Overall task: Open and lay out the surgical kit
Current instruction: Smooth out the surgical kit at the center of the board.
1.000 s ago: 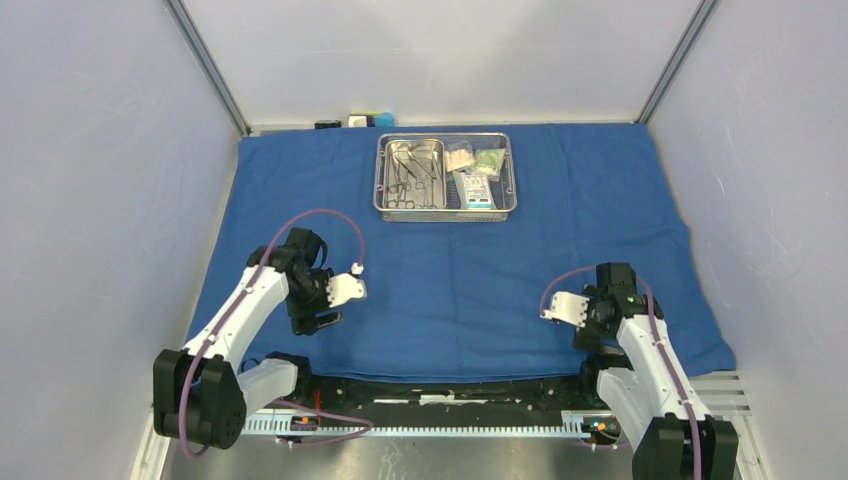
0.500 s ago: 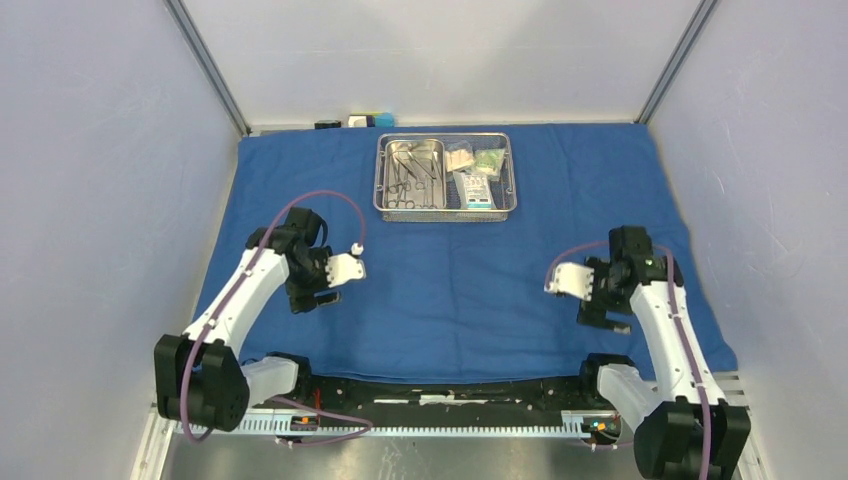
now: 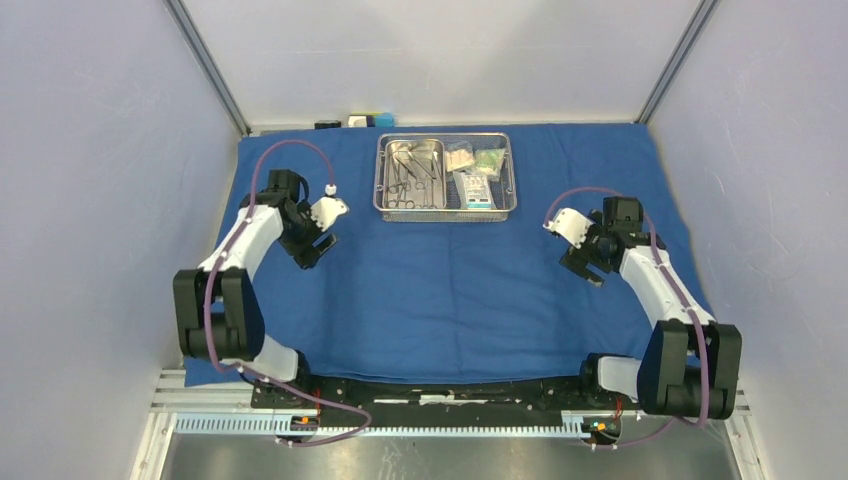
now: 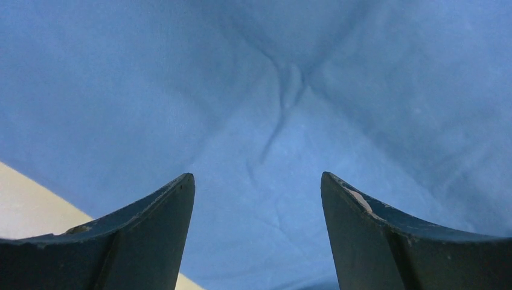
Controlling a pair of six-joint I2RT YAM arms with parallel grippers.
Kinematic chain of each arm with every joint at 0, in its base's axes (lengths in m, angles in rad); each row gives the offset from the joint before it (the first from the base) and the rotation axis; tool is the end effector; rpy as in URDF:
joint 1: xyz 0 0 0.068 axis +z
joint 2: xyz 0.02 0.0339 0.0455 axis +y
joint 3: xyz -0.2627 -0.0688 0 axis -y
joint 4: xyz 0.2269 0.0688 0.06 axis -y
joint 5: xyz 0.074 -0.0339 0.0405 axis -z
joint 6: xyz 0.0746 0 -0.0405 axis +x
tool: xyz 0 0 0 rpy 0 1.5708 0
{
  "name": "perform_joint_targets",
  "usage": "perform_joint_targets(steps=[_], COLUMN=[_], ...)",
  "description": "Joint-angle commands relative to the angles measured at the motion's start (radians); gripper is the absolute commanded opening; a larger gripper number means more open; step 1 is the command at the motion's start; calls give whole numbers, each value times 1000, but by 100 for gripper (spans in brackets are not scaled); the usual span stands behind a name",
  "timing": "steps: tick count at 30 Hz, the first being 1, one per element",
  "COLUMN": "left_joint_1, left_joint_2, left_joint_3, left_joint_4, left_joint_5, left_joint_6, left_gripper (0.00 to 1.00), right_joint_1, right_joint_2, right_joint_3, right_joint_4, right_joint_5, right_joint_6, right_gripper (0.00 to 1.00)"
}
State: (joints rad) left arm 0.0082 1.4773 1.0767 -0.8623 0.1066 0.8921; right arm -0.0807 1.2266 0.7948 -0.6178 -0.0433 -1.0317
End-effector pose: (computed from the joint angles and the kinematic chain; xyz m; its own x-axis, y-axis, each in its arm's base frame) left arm 0.2728 -0.0057 0.2006 -0.5795 0.7692 -0.2692 0.7569 0.6304 0.1722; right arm 0.2360 -0.0158 0.1915 -0.4944 -0.8202 -0.2878 -0.7115 0.5721 -0.4080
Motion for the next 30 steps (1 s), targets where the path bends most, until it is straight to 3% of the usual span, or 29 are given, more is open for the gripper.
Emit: perform_joint_targets(steps=[1, 9, 16, 30], left_joint_1=[21, 64, 115, 268], left_joint_2=[64, -3, -62, -126], left_joint_3=[-49, -227, -404, -597], left_joint_4=[169, 226, 307, 382], left_joint_5=[-41, -103, -223, -292], left_joint_6=[-101, -40, 64, 242], left_gripper=[82, 83, 83, 83], right_joint_1=[-14, -93, -134, -135], right_joint_2=[32, -27, -109, -223], right_joint_3=[-98, -283, -383, -463], right_joint_4=[233, 207, 71, -123], right_joint_5=[37, 81, 117, 118], right_joint_6=[67, -53, -176, -291], right_gripper=[99, 99, 99, 99])
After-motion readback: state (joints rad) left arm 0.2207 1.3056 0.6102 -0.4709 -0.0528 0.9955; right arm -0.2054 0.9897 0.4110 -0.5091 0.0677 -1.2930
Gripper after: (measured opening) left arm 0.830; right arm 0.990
